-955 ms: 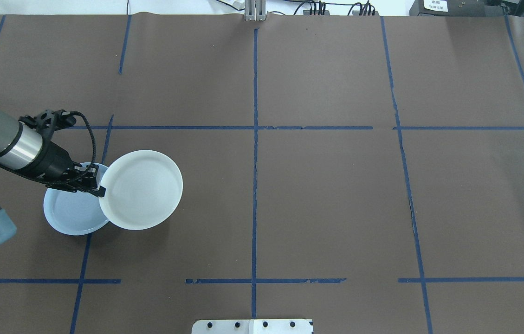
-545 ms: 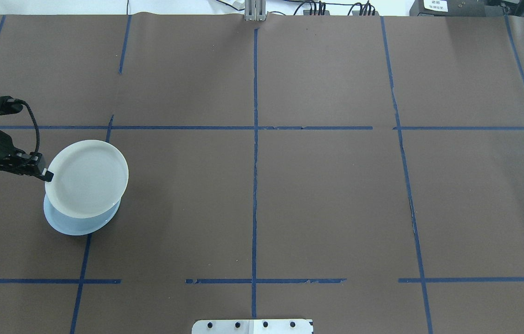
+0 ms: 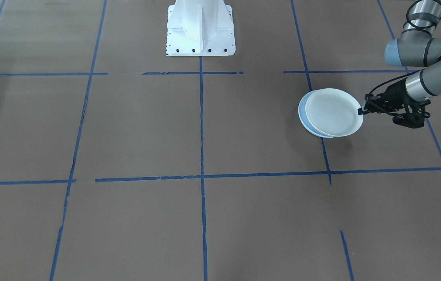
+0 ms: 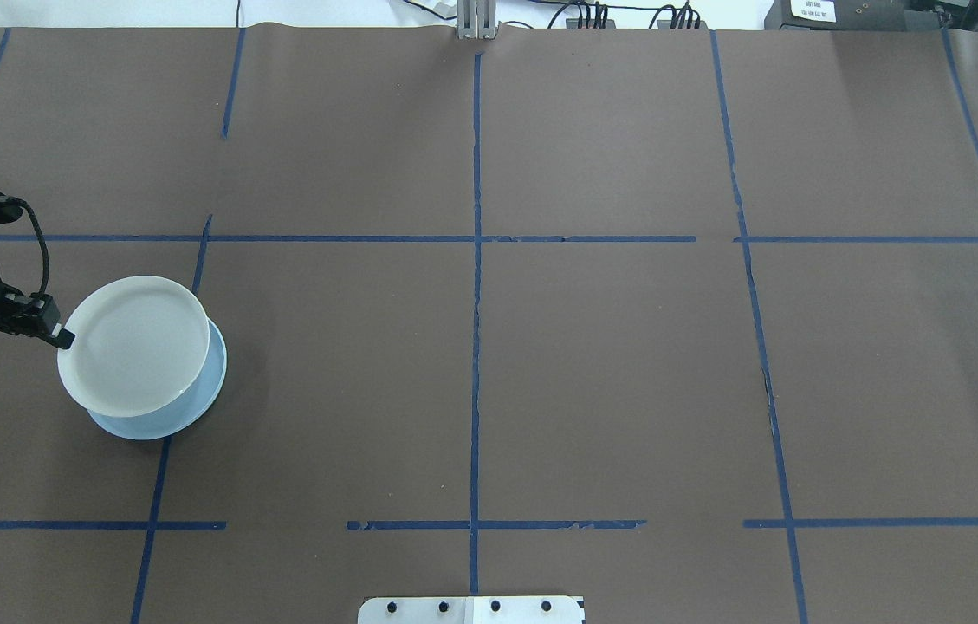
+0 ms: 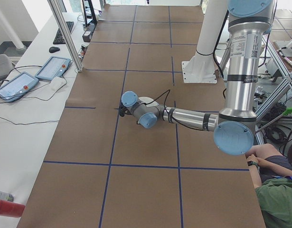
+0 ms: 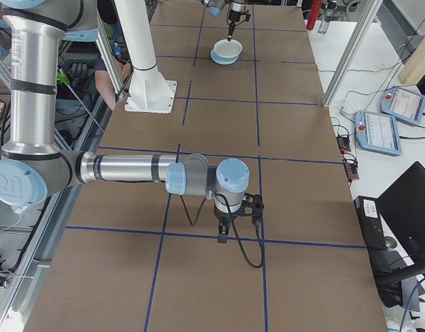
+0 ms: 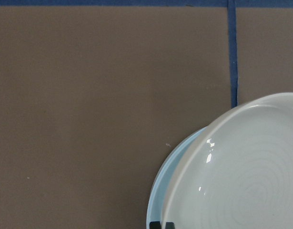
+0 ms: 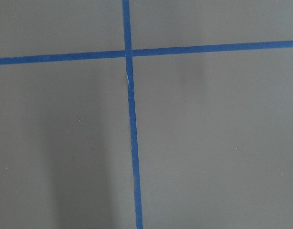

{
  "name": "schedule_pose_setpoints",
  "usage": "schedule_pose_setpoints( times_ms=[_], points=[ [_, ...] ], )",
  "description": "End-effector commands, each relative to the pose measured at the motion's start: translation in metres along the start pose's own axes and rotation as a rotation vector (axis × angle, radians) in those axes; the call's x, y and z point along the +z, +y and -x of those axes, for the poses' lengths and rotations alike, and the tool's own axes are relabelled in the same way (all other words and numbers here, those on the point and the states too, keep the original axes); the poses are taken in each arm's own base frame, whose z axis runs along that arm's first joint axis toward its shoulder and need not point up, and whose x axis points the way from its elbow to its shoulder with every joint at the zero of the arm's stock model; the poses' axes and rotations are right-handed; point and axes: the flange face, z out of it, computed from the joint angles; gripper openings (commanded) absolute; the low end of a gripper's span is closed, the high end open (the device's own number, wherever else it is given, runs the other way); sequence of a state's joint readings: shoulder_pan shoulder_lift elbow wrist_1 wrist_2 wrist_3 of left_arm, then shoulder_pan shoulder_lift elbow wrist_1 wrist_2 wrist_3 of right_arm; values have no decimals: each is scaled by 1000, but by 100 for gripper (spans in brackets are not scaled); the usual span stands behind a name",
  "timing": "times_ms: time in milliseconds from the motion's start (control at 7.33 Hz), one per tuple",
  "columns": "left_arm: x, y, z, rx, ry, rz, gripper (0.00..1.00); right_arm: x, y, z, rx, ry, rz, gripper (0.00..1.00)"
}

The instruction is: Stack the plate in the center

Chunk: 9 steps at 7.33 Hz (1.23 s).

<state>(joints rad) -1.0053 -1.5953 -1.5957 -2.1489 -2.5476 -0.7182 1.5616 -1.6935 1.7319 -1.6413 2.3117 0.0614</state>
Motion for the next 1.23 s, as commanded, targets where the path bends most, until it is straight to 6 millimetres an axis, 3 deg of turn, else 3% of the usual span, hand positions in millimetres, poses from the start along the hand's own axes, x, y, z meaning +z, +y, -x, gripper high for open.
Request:
schedule_pose_setpoints(
  times_ms=[0,136,273,409,818,955,1091],
  points=[
    [4,0,2,-11,1,10,0,0,0,0,0,0,0,100],
    [4,0,2,-11,1,11,0,0,0,0,0,0,0,100],
    [4,0,2,-13,1,11,37,0,0,0,0,0,0,100],
    [3,0,0,-14,2,9,99,0,0,0,0,0,0,100],
    [-1,3,1,-22,8,8,100,0,0,0,0,0,0,100],
    [-3,8,12,-31,-5,2,100,0,0,0,0,0,0,100],
    [-29,-3,34,23,-69,-90,100,0,0,0,0,0,0,100]
  ],
)
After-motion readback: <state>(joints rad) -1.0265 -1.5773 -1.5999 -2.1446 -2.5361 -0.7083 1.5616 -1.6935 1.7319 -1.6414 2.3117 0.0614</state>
